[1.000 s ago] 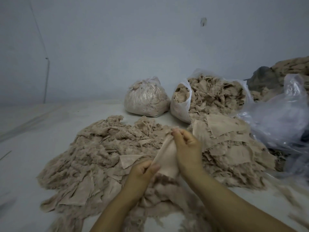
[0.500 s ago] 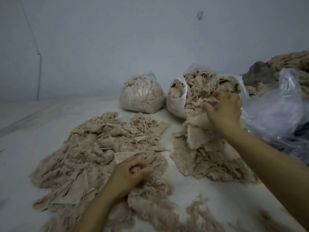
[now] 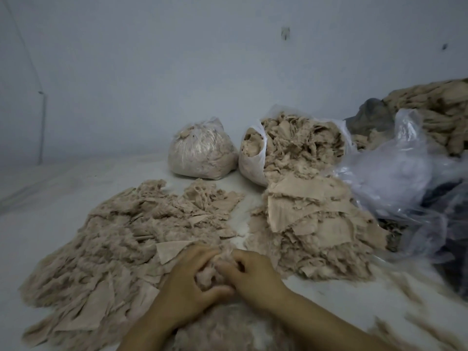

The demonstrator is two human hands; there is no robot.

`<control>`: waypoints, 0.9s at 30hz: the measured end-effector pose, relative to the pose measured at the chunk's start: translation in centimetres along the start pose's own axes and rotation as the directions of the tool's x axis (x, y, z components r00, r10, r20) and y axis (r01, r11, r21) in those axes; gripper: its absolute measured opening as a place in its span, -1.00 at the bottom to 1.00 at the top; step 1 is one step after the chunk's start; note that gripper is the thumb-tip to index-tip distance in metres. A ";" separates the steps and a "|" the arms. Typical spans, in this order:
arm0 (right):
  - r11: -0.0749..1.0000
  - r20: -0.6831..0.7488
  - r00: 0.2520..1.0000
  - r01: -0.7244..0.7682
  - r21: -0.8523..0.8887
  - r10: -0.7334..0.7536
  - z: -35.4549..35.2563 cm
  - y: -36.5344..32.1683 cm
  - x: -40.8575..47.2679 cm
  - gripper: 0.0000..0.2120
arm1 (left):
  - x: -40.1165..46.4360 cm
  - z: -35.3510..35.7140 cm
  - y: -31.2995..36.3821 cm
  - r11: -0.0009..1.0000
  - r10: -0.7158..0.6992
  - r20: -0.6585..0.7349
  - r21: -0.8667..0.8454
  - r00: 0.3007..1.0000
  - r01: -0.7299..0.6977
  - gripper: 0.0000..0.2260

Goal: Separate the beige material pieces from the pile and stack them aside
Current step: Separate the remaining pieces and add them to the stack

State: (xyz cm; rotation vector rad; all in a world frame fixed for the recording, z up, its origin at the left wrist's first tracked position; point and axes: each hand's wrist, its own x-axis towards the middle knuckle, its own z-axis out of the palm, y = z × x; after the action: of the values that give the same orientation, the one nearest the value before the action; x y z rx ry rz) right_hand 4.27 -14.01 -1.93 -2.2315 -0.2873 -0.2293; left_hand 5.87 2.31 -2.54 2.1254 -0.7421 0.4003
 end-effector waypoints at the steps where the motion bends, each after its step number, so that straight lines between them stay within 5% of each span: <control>1: 0.999 -0.028 0.999 -0.025 0.027 0.026 0.0 -0.3 0.2 -0.57 | -0.1 0.4 0.2 0.999 -0.030 -0.006 -0.028 1.000 0.030 -0.79; 3: 0.992 -0.082 0.992 -0.090 0.086 0.098 -0.2 -0.6 0.5 -0.56 | 0.0 0.7 0.2 0.971 -0.181 -0.064 -0.171 0.981 0.168 -0.94; 5: 0.958 -0.093 0.975 -0.176 0.224 0.201 -0.5 -0.6 0.6 -0.58 | 0.1 0.7 0.4 0.902 -0.304 -0.084 -0.345 0.949 0.259 -0.86; 9: 0.739 0.088 0.946 -0.299 0.605 0.311 0.3 -0.9 0.0 -0.73 | 0.1 0.6 0.9 0.751 -0.380 0.065 -0.561 0.923 0.349 -0.77; 11: 0.720 0.070 0.958 -0.255 0.646 0.277 0.6 -0.7 -0.2 -0.88 | 0.3 0.4 0.6 0.618 -0.493 0.093 -0.663 0.865 0.423 -0.75; 14: 0.645 0.062 0.938 -0.281 0.710 0.341 0.4 -0.3 -0.3 -0.85 | 0.6 -0.5 0.5 0.388 -0.618 0.111 -0.818 0.779 0.424 -0.79; 18: 0.637 0.069 0.932 -0.296 0.712 0.356 -0.1 0.1 -0.1 -0.82 | 0.8 -1.0 -0.1 0.503 -0.614 0.015 -0.763 0.789 0.406 -0.77; 23: 0.602 0.108 0.958 -0.252 0.758 0.265 -0.3 -0.5 -0.2 -0.78 | 0.0 0.4 0.6 0.525 -0.420 0.267 -0.708 0.867 0.472 -0.77; 25: 0.762 -0.022 0.968 -0.181 0.622 0.248 -0.6 -0.9 -0.2 -0.87 | 0.0 0.3 0.9 0.547 -0.431 0.225 -0.705 0.874 0.452 -0.83; 27: 0.924 -0.162 0.971 -0.105 0.368 0.175 -0.5 -0.6 -0.6 -0.70 | 0.3 0.0 0.8 0.481 -0.530 0.180 -0.741 0.828 0.469 -0.82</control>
State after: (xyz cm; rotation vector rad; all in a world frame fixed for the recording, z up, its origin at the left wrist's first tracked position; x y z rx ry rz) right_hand 3.50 -14.10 -1.30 -1.8428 -0.0553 -0.2877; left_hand 5.65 1.79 -1.93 1.3758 -0.1292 -0.1647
